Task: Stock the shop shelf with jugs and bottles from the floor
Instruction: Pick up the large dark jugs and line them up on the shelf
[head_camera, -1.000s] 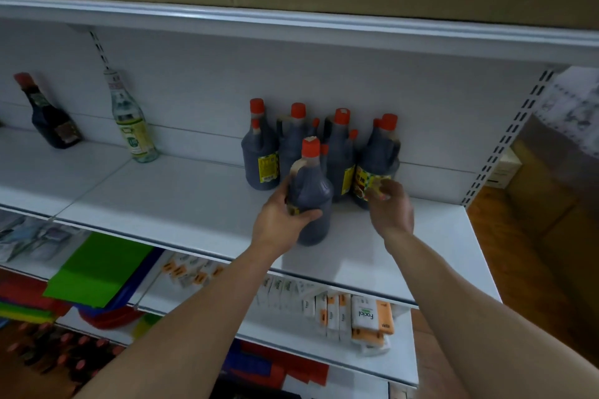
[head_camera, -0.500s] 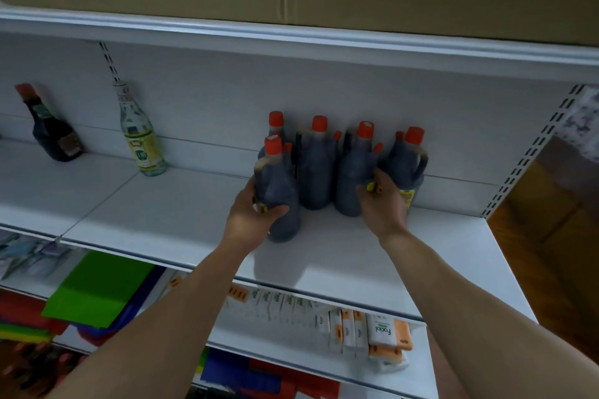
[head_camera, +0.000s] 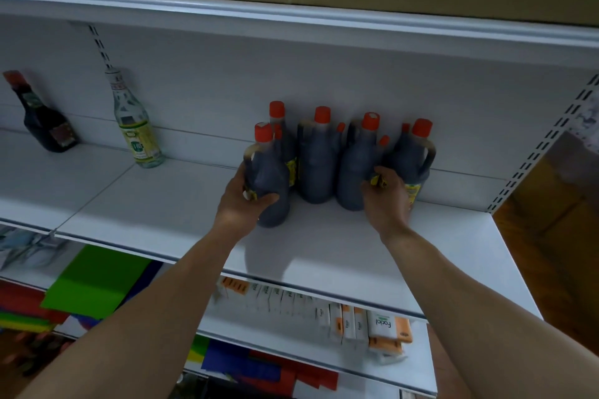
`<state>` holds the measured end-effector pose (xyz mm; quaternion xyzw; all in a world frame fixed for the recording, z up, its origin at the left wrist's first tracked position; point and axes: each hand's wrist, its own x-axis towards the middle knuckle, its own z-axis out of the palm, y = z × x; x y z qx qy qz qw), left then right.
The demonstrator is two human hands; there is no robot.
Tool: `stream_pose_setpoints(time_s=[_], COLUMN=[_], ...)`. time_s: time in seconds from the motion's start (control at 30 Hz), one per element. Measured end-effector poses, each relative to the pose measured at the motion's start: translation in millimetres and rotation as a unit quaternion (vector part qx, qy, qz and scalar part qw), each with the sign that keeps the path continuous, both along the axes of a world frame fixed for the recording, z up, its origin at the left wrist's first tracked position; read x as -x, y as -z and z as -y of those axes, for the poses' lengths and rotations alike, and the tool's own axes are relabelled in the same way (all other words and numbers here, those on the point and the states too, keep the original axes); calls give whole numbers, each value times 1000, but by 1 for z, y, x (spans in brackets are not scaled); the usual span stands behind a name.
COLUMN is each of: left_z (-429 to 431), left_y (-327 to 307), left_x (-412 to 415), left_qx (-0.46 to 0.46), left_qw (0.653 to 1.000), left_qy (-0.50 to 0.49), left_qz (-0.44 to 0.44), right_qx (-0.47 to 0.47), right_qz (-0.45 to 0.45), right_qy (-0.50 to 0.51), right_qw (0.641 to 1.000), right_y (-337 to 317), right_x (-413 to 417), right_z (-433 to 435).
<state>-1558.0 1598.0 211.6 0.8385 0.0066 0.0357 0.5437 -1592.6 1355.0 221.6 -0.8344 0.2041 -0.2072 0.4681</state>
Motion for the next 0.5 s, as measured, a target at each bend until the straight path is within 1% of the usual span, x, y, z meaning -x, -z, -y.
stream_pose_setpoints(time_s=[0.07,0.13,0.17,0.2,0.27,0.37,0.5], left_z=[1,0,-1,-2,-4,-8,-8], left_y=[-3,-3,-3,-3,-3,-4,-1], left_x=[5,17,23,30,47,73,109], left_qx=[52,103,102,88,32,-12,-98], left_qw=[999,993,992,992,995,998,994], left_qy=[-3,-47,-74,-90,-85,-42,13], left_qz=[-16,-28,-26,-25,-32,-36,-38], right_qx=[-4,-12,-15,-14,-5,4,15], right_qz=[1,-4,-10,-16,-31,-46,-28], right_qy=[-5,-8,-9,-9,-9,-22,-34], right_qw=[1000,1000,1000,1000,999,999,999], right_y=[-1,-4,-5,-5,-6,-11,-23], right_x=[2,7,11,14,23,42,72], right_z=[-1,-3,-4,-6,-10,-22,-37])
